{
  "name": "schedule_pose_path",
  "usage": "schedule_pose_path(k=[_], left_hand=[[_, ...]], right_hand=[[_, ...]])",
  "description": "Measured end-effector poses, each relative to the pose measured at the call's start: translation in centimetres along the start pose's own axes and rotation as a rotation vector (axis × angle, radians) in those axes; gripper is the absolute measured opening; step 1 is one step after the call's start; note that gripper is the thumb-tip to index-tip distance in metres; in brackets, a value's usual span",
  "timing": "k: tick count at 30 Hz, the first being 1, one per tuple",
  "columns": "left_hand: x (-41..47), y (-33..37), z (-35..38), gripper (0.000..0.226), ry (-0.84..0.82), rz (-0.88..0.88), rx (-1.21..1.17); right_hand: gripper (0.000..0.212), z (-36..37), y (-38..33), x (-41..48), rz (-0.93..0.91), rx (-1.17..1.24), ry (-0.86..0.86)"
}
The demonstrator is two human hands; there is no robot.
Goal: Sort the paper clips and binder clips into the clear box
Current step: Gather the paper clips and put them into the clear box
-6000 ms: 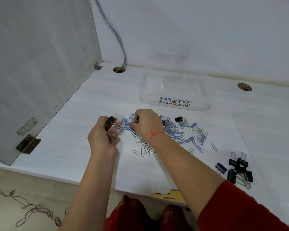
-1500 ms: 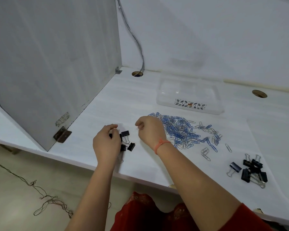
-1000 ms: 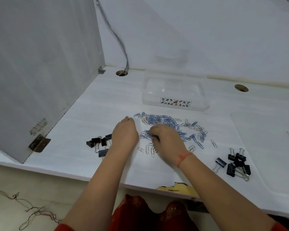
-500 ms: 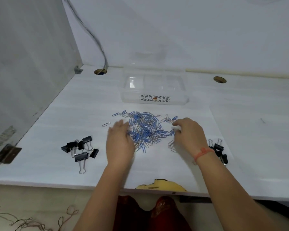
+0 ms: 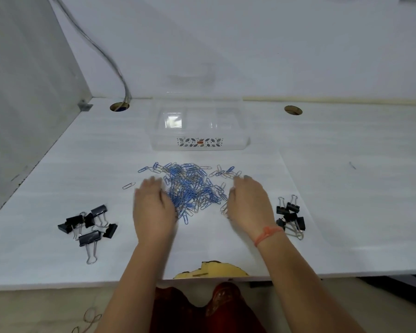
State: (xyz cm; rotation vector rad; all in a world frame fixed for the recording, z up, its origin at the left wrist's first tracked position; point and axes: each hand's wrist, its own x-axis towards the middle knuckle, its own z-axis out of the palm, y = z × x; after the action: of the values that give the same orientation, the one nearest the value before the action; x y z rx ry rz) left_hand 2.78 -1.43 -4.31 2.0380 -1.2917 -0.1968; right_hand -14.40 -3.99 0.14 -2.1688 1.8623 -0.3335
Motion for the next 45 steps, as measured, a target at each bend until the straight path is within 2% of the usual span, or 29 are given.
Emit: schedule_pose_path(k=[2, 4, 8, 12, 14, 16, 19, 22, 25, 29, 31, 33, 35, 38, 40, 42, 45], left_hand=[[0.9, -0.7, 0.0, 0.045, 0.001, -0.048, 0.157], [1.6, -1.0, 0.0, 0.049, -0.042, -0.124, 0.232], [1.8, -0.8, 0.8, 0.045, -0.115, -0.035, 0.207], [0.3, 0.3, 0.4, 0.041, -0.090, 0.049, -0.010], [-0.3, 0.3, -0.1, 0.040, -0.055, 0.005, -0.185], [-0.1, 0.2, -0.4, 0.035, -0.007, -0.057, -0.315], [1.5, -0.2, -0.1, 0.035, 0.060, -0.058, -0.203], [3.9, -1.1, 0.5, 0.047, -0.027, -0.031, 0.005], [5.5, -1.3, 1.3, 0.049, -0.117, 0.008, 0.012], [6.2, -1.4, 2.3, 0.043, -0.153, 0.114, 0.068], [6.0, -1.0, 2.2, 0.041, -0.170, 0.120, 0.040], [5.6, -0.6, 1.9, 0.039, -0.183, 0.174, -0.015], [5.0, -0.4, 1.5, 0.034, -0.190, 0.224, -0.108], [4.1, -0.7, 0.7, 0.030, -0.148, 0.128, -0.315], [4.1, -1.0, 0.4, 0.030, -0.079, 0.064, -0.393], [4.6, -1.1, 0.5, 0.033, -0.086, 0.063, -0.378], [5.8, -0.8, 1.1, 0.038, -0.209, 0.164, -0.179]], right_hand=[[0.040, -0.4, -0.1, -0.2, 0.080, -0.148, -0.113], [0.046, -0.4, -0.9, -0.8, 0.086, -0.254, -0.220], [0.052, 0.3, -3.0, -1.2, -0.024, -0.196, -0.252], [0.026, 0.8, -2.8, -0.7, -0.066, 0.121, -0.137], [0.034, 0.7, -2.0, 0.1, -0.031, 0.227, -0.004], [0.038, 0.9, -1.0, 1.5, 0.027, 0.223, 0.099], [0.047, 2.3, -0.2, 3.3, 0.102, 0.087, 0.022], [0.052, 3.7, -0.9, 3.2, 0.030, 0.071, -0.023], [0.047, 4.2, -1.8, 2.1, -0.101, 0.245, 0.025], [0.042, 4.7, -1.7, 3.8, 0.027, 0.361, 0.184], [0.043, 5.0, -1.7, 4.7, 0.041, 0.312, 0.162], [0.043, 5.5, -2.2, 5.0, -0.047, 0.253, 0.118], [0.043, 5.5, -2.7, 4.7, -0.121, 0.291, 0.096], [0.048, 5.0, -3.2, 4.6, -0.135, 0.416, 0.156], [0.046, 4.8, -3.5, 5.4, -0.134, 0.397, 0.211], [0.041, 5.0, -3.8, 6.6, -0.137, 0.316, 0.191], [0.040, 5.5, -4.3, 7.9, -0.170, 0.222, 0.108]])
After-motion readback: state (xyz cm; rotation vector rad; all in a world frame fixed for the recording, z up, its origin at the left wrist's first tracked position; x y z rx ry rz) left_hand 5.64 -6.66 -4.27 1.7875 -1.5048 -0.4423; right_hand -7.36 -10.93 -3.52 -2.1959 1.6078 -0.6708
